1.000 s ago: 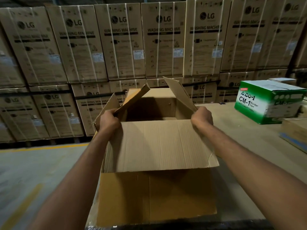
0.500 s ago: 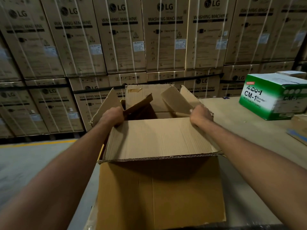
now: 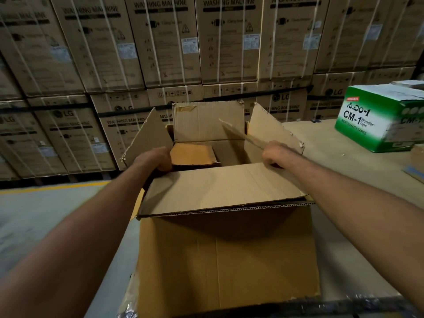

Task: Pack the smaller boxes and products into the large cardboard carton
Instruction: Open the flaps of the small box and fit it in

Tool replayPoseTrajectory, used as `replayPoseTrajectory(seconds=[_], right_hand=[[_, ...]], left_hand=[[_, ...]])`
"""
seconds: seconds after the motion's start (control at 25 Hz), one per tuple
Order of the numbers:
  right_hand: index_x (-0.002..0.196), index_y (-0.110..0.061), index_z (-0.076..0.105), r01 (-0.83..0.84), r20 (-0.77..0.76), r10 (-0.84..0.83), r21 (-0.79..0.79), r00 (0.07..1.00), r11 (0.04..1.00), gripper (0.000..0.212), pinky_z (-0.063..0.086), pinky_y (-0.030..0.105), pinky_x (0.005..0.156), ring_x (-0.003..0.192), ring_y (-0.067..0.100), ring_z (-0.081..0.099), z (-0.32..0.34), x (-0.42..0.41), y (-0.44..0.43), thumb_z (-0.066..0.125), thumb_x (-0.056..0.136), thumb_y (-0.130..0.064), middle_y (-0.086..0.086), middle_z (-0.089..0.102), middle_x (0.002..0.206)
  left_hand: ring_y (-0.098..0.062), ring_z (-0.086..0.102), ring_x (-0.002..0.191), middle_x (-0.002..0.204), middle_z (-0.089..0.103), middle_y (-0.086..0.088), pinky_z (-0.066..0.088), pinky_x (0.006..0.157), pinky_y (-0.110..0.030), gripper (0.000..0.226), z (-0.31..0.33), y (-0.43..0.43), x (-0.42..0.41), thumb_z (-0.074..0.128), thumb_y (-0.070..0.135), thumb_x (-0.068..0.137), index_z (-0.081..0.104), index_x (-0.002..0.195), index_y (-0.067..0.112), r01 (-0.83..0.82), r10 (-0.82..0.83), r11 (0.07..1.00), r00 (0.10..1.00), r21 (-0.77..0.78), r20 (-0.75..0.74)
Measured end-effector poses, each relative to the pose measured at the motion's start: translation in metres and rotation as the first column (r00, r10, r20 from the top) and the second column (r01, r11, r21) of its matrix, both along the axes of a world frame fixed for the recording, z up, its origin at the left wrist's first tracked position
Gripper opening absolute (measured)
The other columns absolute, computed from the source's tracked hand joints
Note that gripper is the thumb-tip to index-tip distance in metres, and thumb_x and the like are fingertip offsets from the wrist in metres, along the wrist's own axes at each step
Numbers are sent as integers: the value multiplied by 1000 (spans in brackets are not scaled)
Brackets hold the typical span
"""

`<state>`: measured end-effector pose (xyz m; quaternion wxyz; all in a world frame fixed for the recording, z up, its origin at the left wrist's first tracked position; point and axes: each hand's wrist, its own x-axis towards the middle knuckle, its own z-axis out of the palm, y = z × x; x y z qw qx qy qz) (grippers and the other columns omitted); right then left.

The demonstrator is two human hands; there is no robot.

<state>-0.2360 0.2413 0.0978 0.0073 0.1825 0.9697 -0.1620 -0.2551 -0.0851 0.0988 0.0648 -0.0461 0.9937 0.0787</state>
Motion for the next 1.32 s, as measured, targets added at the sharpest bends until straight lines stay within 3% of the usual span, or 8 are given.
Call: replayPoseTrajectory(seconds=[0.12, 0.24, 0.36, 0.48, 0.72, 0.88, 1.12, 1.32], right_hand=[[104, -13, 59, -17, -47, 22, 106, 999, 994, 39, 48, 39, 75, 74, 23, 54, -3, 8, 2, 63, 96, -52, 7, 56, 84], [91, -11, 59, -21, -136, 73, 354, 988, 935, 41, 39, 31, 58, 64, 18, 49, 4, 15, -1, 58, 100, -51, 4, 56, 78], [104, -5, 59, -139, 89, 121, 255, 989, 957, 16, 51, 33, 52, 66, 19, 62, -11, 18, -9, 64, 98, -19, 8, 62, 83], [126, -1, 56, -130, 340, 107, 46, 934, 991, 34, 64, 37, 67, 80, 26, 72, -46, 24, -3, 66, 97, -16, 14, 66, 94], [111, -11, 64, 15, -324, 89, 306, 942, 952, 28, 51, 34, 68, 81, 26, 64, -29, 23, 1, 71, 95, -32, 6, 67, 90], [131, -6, 50, 117, -575, 135, 380, 807, 917, 47, 47, 38, 63, 86, 32, 66, -16, 17, -3, 70, 89, -2, 16, 67, 103], [119, -17, 69, 49, -254, 229, 762, 940, 646, 34, 48, 38, 79, 108, 27, 51, -10, 12, -14, 75, 87, -22, 13, 53, 123], [120, -25, 71, -230, 106, 336, 907, 936, 353, 29, 41, 41, 102, 122, 25, 50, -17, 7, 2, 71, 91, -26, 6, 60, 129]], left_hand=[[-19, 61, 83, 89, 62, -1, 52, 67, -30, 54, 1, 4, 15, 62, 77, 82, 61, 94, 24, 122, -151, 975, 977, -184, -153], [-18, 63, 81, 91, 63, -2, 55, 67, -31, 35, -4, 11, 25, 60, 49, 98, 66, 110, 17, 213, -262, 952, 937, -218, -230], [-23, 63, 98, 110, 64, -7, 57, 87, -39, 30, -21, 19, 32, 62, 32, 100, 63, 124, 14, 248, -245, 948, 969, -201, 39], [-24, 60, 105, 125, 61, -7, 52, 84, -36, 38, -34, 31, 34, 65, 31, 99, 57, 132, 13, 344, -281, 909, 923, -234, 265], [-27, 56, 111, 137, 49, -15, 51, 93, -41, 87, -29, 14, 23, 60, 40, 100, 1, 164, 26, 311, -309, 948, 950, -76, 36], [-17, 62, 72, 94, 61, -6, 55, 63, -33, 61, -22, 11, 30, 58, 33, 100, 30, 153, 24, 276, -252, 961, 909, 25, -331], [-20, 57, 65, 84, 58, -4, 47, 53, -37, 76, 4, 10, 50, 60, 8, 94, 21, 158, 17, 120, -47, 991, 747, 65, -663], [-29, 46, 137, 147, 50, -10, 39, 113, -47, 40, -1, -21, 53, 68, 13, 92, 63, 130, 24, -93, -199, 837, 866, -539, -458]])
